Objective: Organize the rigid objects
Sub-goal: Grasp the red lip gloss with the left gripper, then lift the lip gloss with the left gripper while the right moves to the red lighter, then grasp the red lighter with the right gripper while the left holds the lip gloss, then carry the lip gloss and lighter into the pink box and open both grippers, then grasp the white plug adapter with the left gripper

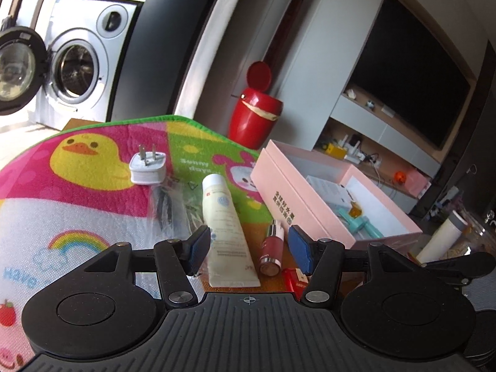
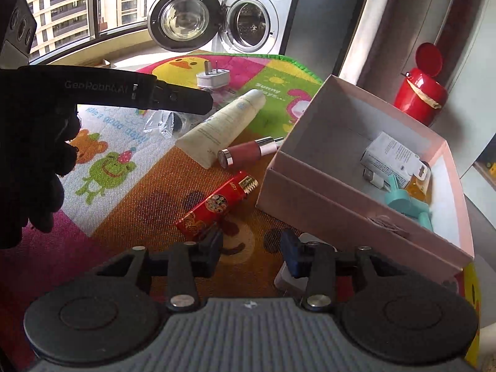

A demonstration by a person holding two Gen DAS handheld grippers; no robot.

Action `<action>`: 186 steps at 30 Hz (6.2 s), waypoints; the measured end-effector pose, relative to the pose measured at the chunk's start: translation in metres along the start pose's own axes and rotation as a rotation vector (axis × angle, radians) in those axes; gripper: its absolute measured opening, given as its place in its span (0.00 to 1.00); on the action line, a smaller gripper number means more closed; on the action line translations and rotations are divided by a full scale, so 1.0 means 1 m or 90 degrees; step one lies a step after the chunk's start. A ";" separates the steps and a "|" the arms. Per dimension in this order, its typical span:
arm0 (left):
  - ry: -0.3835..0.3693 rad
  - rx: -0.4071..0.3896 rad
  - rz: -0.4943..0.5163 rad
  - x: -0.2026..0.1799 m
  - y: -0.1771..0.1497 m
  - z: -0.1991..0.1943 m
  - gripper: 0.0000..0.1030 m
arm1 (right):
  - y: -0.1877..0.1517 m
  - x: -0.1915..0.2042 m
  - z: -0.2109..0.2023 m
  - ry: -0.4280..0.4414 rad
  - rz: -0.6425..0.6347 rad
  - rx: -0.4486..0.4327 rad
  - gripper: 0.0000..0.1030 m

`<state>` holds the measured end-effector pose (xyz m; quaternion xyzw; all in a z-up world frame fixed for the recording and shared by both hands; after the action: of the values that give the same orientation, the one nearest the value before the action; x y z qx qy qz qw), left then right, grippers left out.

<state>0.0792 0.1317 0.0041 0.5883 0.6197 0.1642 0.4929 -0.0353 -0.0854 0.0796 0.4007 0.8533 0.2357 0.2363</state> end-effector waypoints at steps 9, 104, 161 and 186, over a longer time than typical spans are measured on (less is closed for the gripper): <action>0.048 0.097 0.115 -0.039 0.011 0.058 0.45 | -0.039 -0.017 -0.011 0.003 0.055 -0.054 0.50; 0.172 0.078 0.077 -0.027 -0.075 -0.068 0.24 | -0.027 0.030 0.013 0.024 0.101 -0.065 0.91; 0.166 0.025 -0.044 -0.002 0.046 0.036 0.24 | -0.072 -0.071 -0.026 -0.048 0.153 -0.144 0.81; 0.196 0.032 -0.172 0.080 0.107 0.088 0.24 | -0.075 -0.054 -0.021 -0.077 0.116 -0.136 0.81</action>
<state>0.2248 0.1970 0.0145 0.4798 0.7648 0.1695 0.3950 -0.0605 -0.1754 0.0629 0.4627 0.7675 0.3208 0.3064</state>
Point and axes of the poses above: each gripper's, at about its wrist camera, not at the fingertips, and z roughly the way its jaws point, x to its left, y to its top, the point moved 2 cm from there along z, roughly the way its jaws point, and after that the axes turned 5 degrees about -z, right-handed, at the moved point
